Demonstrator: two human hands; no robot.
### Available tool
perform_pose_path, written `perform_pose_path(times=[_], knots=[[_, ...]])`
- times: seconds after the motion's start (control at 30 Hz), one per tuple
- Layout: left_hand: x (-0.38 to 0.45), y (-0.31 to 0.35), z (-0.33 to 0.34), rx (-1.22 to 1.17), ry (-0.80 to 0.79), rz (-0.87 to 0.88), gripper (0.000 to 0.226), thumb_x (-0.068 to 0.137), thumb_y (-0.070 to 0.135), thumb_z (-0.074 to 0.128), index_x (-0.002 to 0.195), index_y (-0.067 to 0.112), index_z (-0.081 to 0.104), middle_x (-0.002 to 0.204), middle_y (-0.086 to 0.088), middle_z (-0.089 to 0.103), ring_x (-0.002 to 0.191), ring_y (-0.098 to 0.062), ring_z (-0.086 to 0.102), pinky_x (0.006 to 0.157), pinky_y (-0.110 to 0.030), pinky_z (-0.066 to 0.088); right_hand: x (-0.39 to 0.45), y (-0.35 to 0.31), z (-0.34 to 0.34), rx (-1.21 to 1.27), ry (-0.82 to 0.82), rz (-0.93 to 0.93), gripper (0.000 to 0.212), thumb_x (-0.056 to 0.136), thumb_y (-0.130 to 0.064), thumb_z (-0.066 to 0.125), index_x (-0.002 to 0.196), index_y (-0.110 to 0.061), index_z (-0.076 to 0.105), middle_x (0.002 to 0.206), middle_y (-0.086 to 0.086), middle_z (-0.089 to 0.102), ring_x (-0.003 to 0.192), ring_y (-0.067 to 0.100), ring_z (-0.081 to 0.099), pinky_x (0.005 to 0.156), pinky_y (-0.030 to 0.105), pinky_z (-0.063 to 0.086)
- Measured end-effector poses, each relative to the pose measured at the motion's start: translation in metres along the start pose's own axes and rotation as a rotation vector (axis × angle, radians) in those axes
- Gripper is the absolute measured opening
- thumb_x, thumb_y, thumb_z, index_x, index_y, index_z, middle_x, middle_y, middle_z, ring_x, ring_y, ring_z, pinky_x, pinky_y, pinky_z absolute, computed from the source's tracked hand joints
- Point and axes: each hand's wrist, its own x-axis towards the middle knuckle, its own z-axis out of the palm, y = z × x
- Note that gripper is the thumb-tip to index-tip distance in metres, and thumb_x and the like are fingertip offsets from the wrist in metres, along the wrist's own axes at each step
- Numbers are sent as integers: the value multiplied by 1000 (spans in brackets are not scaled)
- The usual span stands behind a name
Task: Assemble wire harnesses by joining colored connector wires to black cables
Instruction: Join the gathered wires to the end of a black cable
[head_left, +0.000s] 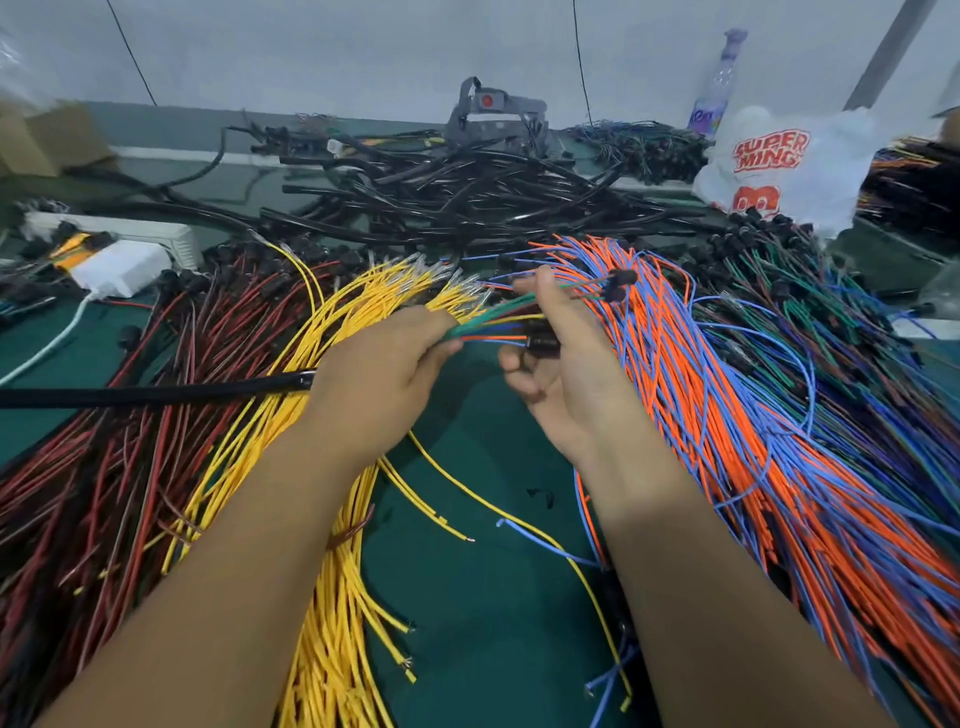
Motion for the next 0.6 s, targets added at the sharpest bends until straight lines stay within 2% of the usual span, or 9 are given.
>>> perform_pose_path(times=[0.1, 0.17, 0.27, 0.33, 0.37, 0.53, 0.6], knots=[[-1, 0, 2, 45, -96, 23, 19, 100, 37, 34, 97, 25, 48, 73, 9, 46, 75, -19, 49, 56, -35, 37, 1, 1, 0, -15, 65, -62, 12, 99, -25, 53, 91, -15, 52, 78, 12, 57, 39, 12, 43, 34, 15, 21], [-2, 3, 3, 52, -125, 17, 33, 96, 51, 24, 99, 27, 47, 69, 11, 45, 70, -17, 48, 52, -31, 32, 1, 2, 1, -51, 97, -120, 11, 97, -16, 55, 87, -18, 52, 85, 18, 57, 36, 12, 43, 35, 15, 19], [-3, 5, 1, 44, -74, 19, 50, 93, 58, 16, 113, 29, 52, 86, 6, 58, 81, -18, 55, 57, -33, 40, 2, 2, 1, -139, 141, -166, 14, 92, -5, 56, 87, -19, 56, 84, 16, 61, 34, 14, 42, 36, 15, 22], [-4, 4, -1, 54, -14, 5, 43, 98, 54, 25, 122, 32, 52, 103, 5, 63, 88, -19, 58, 63, -33, 43, 2, 4, 1, -191, 167, -172, 15, 91, -3, 56, 88, -18, 56, 75, 7, 62, 35, 14, 43, 36, 15, 24], [-4, 5, -1, 55, 6, 11, 40, 99, 53, 29, 123, 32, 53, 104, 4, 64, 89, -19, 59, 63, -33, 43, 2, 5, 2, -211, 170, -171, 14, 91, -3, 57, 89, -17, 56, 71, 3, 61, 35, 14, 43, 36, 16, 25], [-1, 5, 2, -48, 29, 57, 25, 102, 28, 41, 105, 14, 62, 85, 0, 61, 82, -24, 54, 67, -42, 44, 2, 12, 5, -313, 99, -179, 10, 91, -9, 63, 92, -17, 58, 64, 3, 57, 43, 11, 48, 38, 19, 32], [0, 4, 5, -78, 9, 57, 21, 100, 17, 45, 109, 10, 63, 87, -1, 59, 87, -26, 51, 74, -40, 41, 2, 11, 3, -353, 83, -162, 7, 90, -10, 65, 91, -15, 60, 62, 0, 55, 47, 12, 48, 39, 20, 32]])
